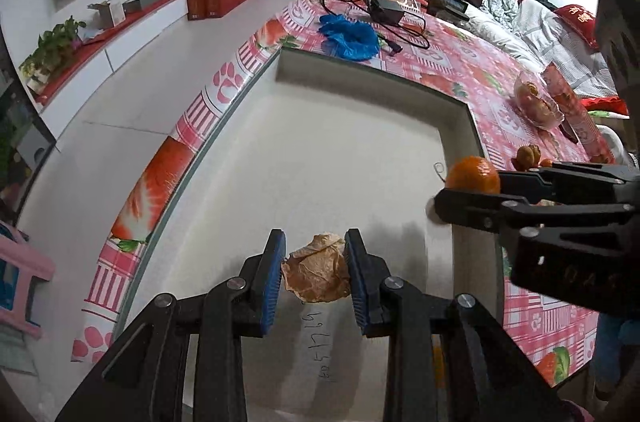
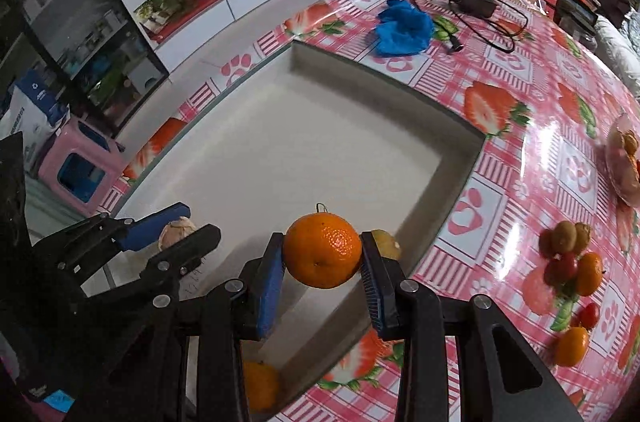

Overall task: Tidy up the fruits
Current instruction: 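Lift and carry the dried fruit and tangerine over the white tray with both tools, then open both tools to drop the dried fruit and tangerine into the tray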

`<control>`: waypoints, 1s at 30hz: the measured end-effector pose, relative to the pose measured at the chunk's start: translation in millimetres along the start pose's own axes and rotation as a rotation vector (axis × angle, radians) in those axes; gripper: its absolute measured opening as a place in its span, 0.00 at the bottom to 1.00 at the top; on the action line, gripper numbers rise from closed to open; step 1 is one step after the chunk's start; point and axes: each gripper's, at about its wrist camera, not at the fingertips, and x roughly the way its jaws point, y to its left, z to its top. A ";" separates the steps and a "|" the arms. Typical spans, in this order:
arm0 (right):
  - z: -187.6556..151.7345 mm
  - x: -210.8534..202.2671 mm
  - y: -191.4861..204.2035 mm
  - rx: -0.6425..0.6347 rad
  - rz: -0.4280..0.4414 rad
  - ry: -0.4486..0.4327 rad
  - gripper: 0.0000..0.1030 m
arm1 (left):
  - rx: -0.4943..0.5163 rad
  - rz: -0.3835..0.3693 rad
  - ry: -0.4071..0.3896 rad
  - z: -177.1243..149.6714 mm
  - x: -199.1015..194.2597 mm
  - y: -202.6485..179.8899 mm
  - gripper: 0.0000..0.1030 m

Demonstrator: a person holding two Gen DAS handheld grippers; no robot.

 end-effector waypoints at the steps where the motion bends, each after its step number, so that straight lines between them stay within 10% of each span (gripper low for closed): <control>1: 0.4 1.6 0.3 -0.001 0.000 0.004 0.37 | 0.000 0.002 0.003 -0.5 0.8 0.0 0.33; 11: -0.3 1.5 -4.1 0.010 -0.005 0.002 0.56 | -0.012 0.021 0.010 -4.6 3.2 1.1 0.74; 19: -5.3 -7.4 -11.8 0.022 -0.018 -0.006 0.58 | -0.023 0.040 0.026 -2.4 2.4 -0.5 0.77; 22: -11.9 -17.3 -20.2 0.043 -0.048 -0.035 0.94 | -0.014 0.030 0.022 -1.9 -1.6 -4.7 0.77; 30: -41.3 -44.3 -62.9 0.135 -0.090 -0.062 0.94 | 0.060 -0.020 -0.006 4.9 -18.9 -37.6 0.77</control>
